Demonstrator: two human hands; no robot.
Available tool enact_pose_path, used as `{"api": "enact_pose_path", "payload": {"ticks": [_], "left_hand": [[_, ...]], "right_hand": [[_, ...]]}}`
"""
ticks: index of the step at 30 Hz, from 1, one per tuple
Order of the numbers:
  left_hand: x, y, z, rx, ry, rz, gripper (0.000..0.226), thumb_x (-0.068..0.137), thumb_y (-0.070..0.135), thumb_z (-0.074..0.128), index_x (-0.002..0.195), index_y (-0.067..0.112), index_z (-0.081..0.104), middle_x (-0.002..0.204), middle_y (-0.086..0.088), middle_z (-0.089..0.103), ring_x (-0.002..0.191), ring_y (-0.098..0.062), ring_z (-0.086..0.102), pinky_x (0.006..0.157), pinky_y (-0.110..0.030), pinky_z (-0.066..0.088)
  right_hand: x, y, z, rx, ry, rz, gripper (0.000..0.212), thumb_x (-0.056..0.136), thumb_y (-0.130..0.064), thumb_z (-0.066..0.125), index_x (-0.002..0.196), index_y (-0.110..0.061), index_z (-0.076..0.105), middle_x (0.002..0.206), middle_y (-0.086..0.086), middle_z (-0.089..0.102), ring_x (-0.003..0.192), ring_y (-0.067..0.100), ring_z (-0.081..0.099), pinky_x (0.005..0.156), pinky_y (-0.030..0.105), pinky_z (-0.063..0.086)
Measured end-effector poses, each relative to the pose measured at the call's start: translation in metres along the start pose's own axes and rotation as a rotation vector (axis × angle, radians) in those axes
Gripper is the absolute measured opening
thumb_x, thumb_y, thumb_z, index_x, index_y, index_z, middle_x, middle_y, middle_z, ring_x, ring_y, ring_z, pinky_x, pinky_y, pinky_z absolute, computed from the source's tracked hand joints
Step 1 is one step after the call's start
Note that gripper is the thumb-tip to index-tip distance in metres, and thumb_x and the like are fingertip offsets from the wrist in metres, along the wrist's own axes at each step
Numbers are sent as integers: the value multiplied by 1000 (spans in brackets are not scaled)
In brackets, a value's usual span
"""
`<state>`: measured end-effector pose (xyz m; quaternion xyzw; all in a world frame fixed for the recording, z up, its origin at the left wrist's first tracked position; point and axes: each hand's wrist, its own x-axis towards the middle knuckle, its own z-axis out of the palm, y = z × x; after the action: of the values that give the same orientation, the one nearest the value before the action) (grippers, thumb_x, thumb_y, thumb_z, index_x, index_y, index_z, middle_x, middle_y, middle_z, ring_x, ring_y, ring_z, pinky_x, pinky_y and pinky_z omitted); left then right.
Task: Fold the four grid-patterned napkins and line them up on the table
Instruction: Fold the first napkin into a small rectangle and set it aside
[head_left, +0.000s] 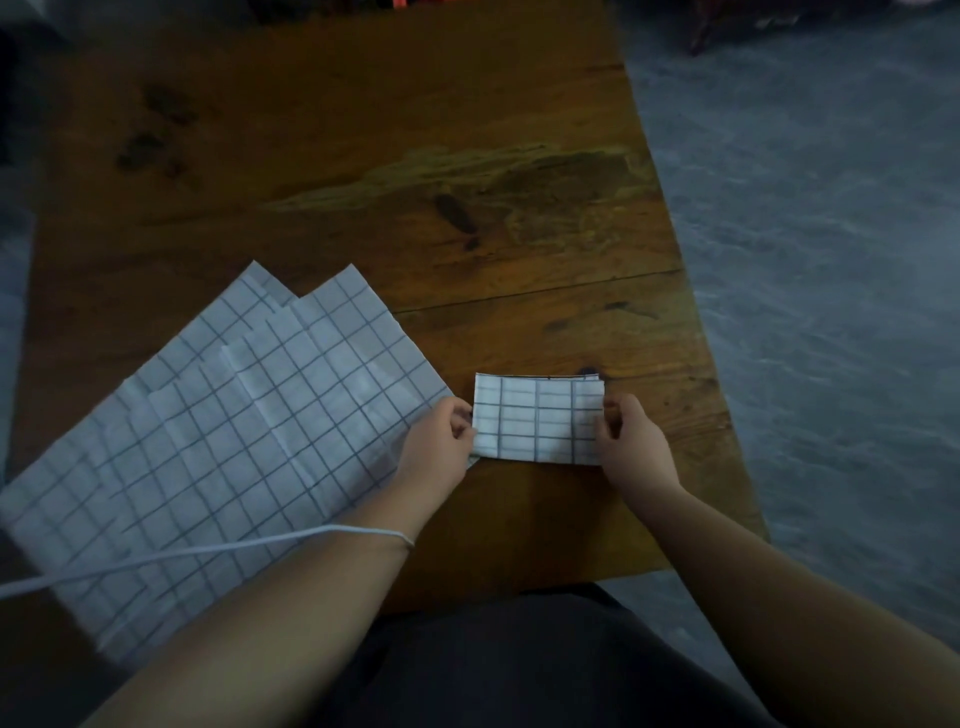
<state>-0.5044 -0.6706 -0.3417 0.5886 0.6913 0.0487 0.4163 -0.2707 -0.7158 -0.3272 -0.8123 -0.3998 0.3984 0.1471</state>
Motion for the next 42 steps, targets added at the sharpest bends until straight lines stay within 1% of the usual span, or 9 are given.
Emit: {"api": "enact_pose_path", "payload": {"ticks": [6, 18, 20, 22, 25, 28, 34, 38, 42], "left_hand": [[0, 5, 3, 5, 14, -5, 29, 99, 19, 61, 127, 23, 57, 101, 12, 62, 97, -6, 58, 82, -24, 47], [-5, 12, 8, 40, 35, -22, 38, 98, 24, 63, 134, 22, 52, 104, 10, 63, 91, -3, 57, 74, -20, 43], [-11, 16, 5, 132, 82, 25, 42, 97, 23, 62, 137, 23, 49, 116, 8, 61, 101, -6, 58, 78, -20, 46], [-21, 16, 4, 336, 140, 232, 46, 98, 21, 59, 142, 23, 45, 138, 3, 51, 125, -13, 51, 97, -29, 48], [-33, 13, 11, 503, 55, 570, 49, 102, 15, 46, 150, 19, 38, 158, -3, 36, 149, -20, 26, 123, -38, 20], [-31, 8, 25, 623, -78, 630, 56, 106, 21, 35, 159, 19, 20, 168, -4, 14, 155, -20, 2, 125, -39, -3], [-22, -14, 41, 854, -170, 497, 77, 102, 62, 14, 157, 16, -16, 164, -8, -23, 152, -24, -24, 124, -46, -11], [-24, -19, 43, 891, -164, 491, 82, 99, 68, 8, 154, 17, -24, 162, -8, -30, 149, -24, -30, 123, -47, -15], [-25, -16, 43, 902, -169, 468, 84, 98, 69, 8, 155, 16, -24, 160, -9, -33, 148, -25, -32, 122, -48, -17]], "right_hand": [[-10, 12, 6, -18, 29, 8, 42, 102, -21, 56, 143, -24, 45, 93, -16, 57, 80, 1, 56, 63, 24, 45], [-11, 21, 10, 9, 57, 42, 38, 103, -25, 54, 140, -26, 45, 98, -11, 61, 81, 3, 58, 60, 22, 45], [-15, 20, 9, -19, 70, 10, 38, 102, -27, 55, 139, -27, 45, 103, -8, 63, 88, 6, 61, 65, 26, 50], [-19, 22, 7, -112, 135, -83, 41, 99, -29, 56, 139, -24, 46, 123, -2, 60, 110, 16, 59, 87, 37, 55], [-31, 24, 11, -406, 169, -388, 48, 98, -26, 56, 144, -17, 46, 145, 6, 51, 137, 25, 44, 115, 43, 34], [-43, 26, 28, -604, 40, -685, 51, 98, -24, 54, 147, -17, 48, 153, 6, 49, 146, 23, 38, 119, 38, 17], [-42, 44, 49, -757, -149, -652, 63, 107, -44, 26, 162, -23, 4, 169, -2, -4, 156, 16, -13, 123, 37, -11], [-39, 62, 42, -767, -139, -613, 66, 106, -51, 20, 163, -23, 1, 170, -1, -2, 156, 14, -13, 127, 40, -4], [-45, 75, 29, -805, -139, -532, 68, 106, -54, 16, 162, -23, -7, 169, -3, -10, 154, 13, -19, 126, 41, -11]]}}
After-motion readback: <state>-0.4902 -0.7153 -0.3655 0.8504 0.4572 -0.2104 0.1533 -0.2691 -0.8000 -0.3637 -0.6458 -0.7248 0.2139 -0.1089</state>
